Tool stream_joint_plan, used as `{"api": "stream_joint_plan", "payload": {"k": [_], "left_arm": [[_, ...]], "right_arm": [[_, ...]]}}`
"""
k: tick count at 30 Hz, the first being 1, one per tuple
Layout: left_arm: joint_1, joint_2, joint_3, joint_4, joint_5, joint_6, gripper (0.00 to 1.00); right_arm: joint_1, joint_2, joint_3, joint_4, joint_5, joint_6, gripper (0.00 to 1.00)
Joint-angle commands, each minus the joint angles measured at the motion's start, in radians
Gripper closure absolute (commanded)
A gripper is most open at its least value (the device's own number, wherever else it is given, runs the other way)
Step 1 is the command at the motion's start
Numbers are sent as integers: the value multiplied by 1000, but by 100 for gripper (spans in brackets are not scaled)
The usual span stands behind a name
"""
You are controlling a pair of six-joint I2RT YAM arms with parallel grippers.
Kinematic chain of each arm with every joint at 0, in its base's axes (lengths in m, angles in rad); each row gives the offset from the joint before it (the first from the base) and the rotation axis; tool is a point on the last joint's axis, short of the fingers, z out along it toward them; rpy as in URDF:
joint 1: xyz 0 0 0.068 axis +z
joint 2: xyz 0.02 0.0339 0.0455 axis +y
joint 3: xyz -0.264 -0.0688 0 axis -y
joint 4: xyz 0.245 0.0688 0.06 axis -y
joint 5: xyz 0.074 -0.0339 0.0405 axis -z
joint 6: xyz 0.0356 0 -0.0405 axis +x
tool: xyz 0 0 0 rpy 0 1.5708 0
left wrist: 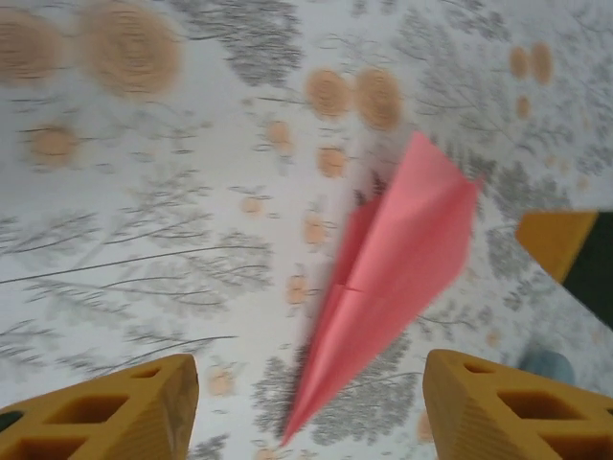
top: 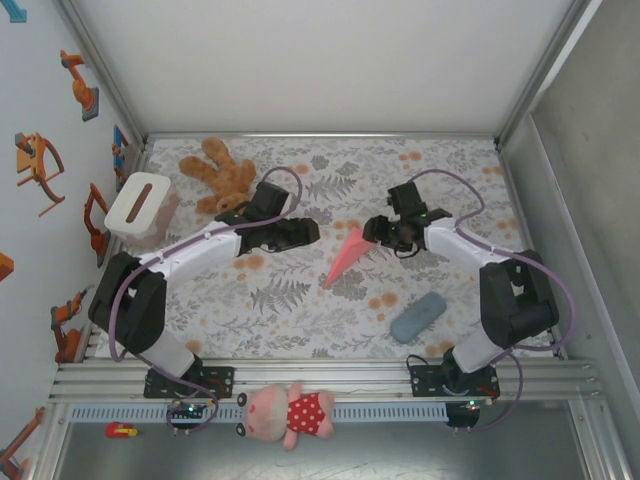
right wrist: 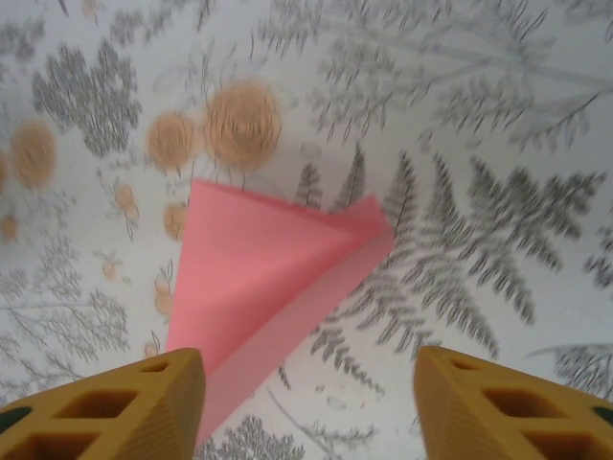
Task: Fold a paper plane with a square sheet of paper (pick it up from the middle)
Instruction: Turn over a paper plane at the center of the table.
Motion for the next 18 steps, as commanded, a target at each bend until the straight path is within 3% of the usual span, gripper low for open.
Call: {"api": "stream_joint_plan", "payload": {"k": [1, 7, 18], "left_arm": [[20, -46, -51, -58, -106, 18, 28], [36, -82, -108, -36, -165, 25, 11], [36, -74, -136, -12, -168, 41, 1]], "right_arm": [[63, -13, 42, -107, 132, 89, 37], [170, 38, 81, -80, 156, 226, 34], [223, 80, 47, -78, 223, 413, 41]]}}
